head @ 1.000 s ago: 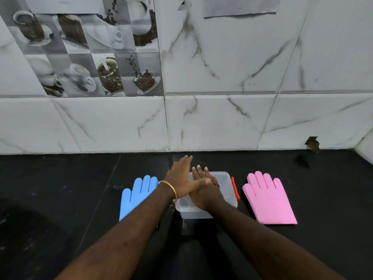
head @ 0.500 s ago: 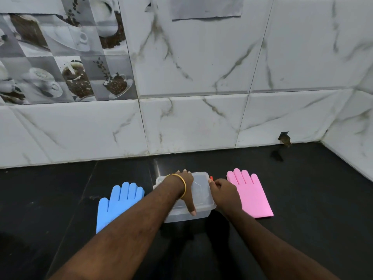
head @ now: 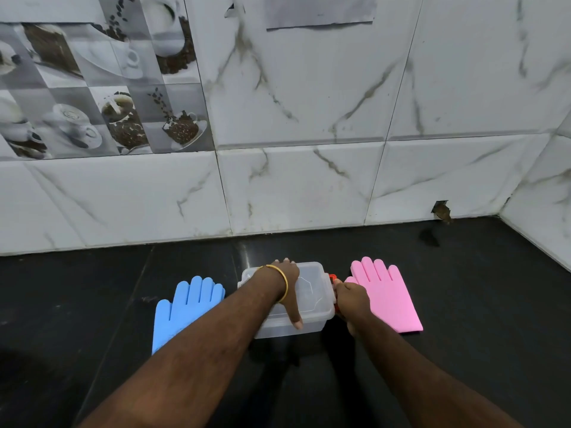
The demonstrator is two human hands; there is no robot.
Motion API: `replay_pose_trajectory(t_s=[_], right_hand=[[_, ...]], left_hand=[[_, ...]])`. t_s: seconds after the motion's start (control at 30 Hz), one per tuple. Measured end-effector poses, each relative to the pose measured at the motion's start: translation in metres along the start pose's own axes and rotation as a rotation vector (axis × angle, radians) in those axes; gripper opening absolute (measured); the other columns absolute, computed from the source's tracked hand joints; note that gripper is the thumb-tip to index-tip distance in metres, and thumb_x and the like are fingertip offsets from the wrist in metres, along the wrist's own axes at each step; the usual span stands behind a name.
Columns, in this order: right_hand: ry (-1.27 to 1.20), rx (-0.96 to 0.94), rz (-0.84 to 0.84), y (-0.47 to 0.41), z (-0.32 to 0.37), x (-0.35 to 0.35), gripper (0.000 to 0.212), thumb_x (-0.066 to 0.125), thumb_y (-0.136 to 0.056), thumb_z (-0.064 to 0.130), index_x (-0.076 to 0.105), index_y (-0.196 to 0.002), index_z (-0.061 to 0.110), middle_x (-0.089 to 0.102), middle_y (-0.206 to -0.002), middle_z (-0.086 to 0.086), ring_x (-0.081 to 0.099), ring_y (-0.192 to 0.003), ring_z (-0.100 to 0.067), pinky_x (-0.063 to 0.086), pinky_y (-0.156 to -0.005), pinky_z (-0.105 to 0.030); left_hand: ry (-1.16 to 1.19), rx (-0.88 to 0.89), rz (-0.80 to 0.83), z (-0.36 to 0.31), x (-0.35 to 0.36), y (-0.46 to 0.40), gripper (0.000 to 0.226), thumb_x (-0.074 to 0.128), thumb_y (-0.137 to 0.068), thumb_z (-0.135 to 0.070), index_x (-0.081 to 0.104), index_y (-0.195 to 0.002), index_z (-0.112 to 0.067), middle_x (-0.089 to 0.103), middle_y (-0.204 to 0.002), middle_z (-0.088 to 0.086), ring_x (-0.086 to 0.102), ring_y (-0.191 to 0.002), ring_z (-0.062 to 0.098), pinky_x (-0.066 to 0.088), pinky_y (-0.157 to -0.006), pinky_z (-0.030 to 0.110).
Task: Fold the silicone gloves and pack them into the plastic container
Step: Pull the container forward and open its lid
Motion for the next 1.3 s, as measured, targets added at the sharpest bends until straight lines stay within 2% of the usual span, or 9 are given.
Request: replay_pose_trajectory(t_s=[0.23,0.4,0.6,0.7,0.77,0.83,0.93,1.07,1.3], right_hand=[[-0.207,0.253,0.236,-0.002,-0.031,0.023,0.011,0.065,-0.095,0.021,0.073,-0.101,0.015,0.079,-0.083,-0.005,0.078,-0.075,-0.024,0.063,-0.064,-0.036],[-0.161,0.226,0.168,-0.004,-0.041,0.019,0.018,0.059,-0.098,0.023,0.072,-0.099,0.01,0.079,-0.084,-0.007,0.077,-0.077,-0.022,0.06,-0.061,-0.032],[0.055,-0.22,-0.162,0.0,0.027,-0.01,0.035,0.056,-0.095,0.046,0.067,-0.085,0.015,0.071,-0.085,-0.004,0.065,-0.081,-0.019,0.057,-0.085,-0.049],[0.247,-0.495,-0.065,0.013,0.079,0.01,0.056,0.068,-0.08,0.061,0.064,-0.12,0.021,0.064,-0.122,0.002,0.06,-0.111,-0.017,0.051,-0.098,-0.043],[0.481,-0.628,0.121,0.024,0.103,0.042,0.078,0.074,-0.072,0.064,0.053,-0.137,0.026,0.052,-0.14,0.002,0.048,-0.13,-0.02,0.042,-0.108,-0.041],[0.744,-0.741,0.31,0.041,0.117,0.08,0.099,0.076,-0.064,0.071,0.04,-0.147,0.031,0.041,-0.153,0.003,0.037,-0.141,-0.022,0.032,-0.116,-0.042],[1.107,-0.885,0.496,0.065,0.119,0.13,0.126,0.074,-0.05,0.081,0.021,-0.155,0.034,0.027,-0.161,0.003,0.026,-0.148,-0.025,0.018,-0.119,-0.048],[1.449,-0.893,0.619,0.074,0.099,0.173,0.143,0.077,-0.042,0.08,0.001,-0.156,0.039,0.006,-0.168,-0.003,0.003,-0.154,-0.031,0.004,-0.12,-0.058],[1.576,-0.748,0.668,0.069,0.085,0.195,0.131,0.084,-0.044,0.07,0.012,-0.151,0.047,0.012,-0.164,-0.009,0.011,-0.151,-0.038,0.009,-0.116,-0.066]], left_hand=[[0.031,-0.001,-0.002,0.001,0.002,-0.001,0.132,0.089,-0.046,-0.056,0.019,-0.151,-0.015,0.031,-0.154,0.008,0.037,-0.138,0.028,0.036,-0.11,0.049],[0.033,0.016,-0.02,0.003,0.004,-0.006,0.132,0.089,-0.045,-0.058,0.02,-0.15,-0.017,0.03,-0.155,0.007,0.035,-0.138,0.027,0.036,-0.11,0.05],[0.245,0.086,-0.172,0.026,0.009,0.002,0.138,0.067,-0.05,-0.083,0.005,-0.154,-0.018,-0.003,-0.163,0.001,-0.01,-0.149,0.027,0.009,-0.119,0.054],[0.785,-0.018,-0.392,0.07,0.013,0.011,0.101,0.054,-0.073,-0.078,0.032,-0.149,-0.016,0.029,-0.158,0.005,0.023,-0.146,0.025,0.021,-0.119,0.044],[1.142,-0.182,-0.57,0.11,0.027,0.021,0.062,0.054,-0.084,-0.064,0.06,-0.124,-0.017,0.061,-0.131,0.006,0.056,-0.12,0.024,0.041,-0.107,0.042],[1.305,-0.329,-0.662,0.14,0.046,0.031,0.036,0.053,-0.09,-0.052,0.066,-0.093,-0.019,0.07,-0.099,0.006,0.064,-0.09,0.023,0.051,-0.089,0.038],[1.502,-0.416,-0.504,0.154,0.085,0.029,0.025,0.051,-0.096,-0.032,0.059,-0.079,-0.015,0.063,-0.081,0.013,0.056,-0.063,0.022,0.047,-0.062,0.033],[1.699,-0.449,-0.145,0.137,0.128,0.026,0.02,0.047,-0.095,-0.02,0.064,-0.102,-0.013,0.074,-0.099,0.011,0.07,-0.08,0.025,0.057,-0.062,0.032],[1.708,-0.388,-0.121,0.132,0.132,0.021,0.006,0.064,-0.09,-0.012,0.066,-0.096,-0.01,0.077,-0.074,0.009,0.074,-0.067,0.021,0.059,-0.058,0.029]])
Point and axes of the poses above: each hand's wrist, its own y-axis away from the middle knuckle, its own x-axis out of the palm, z = x × y, the point moved 9 cm from there along -y, towards the middle knuckle
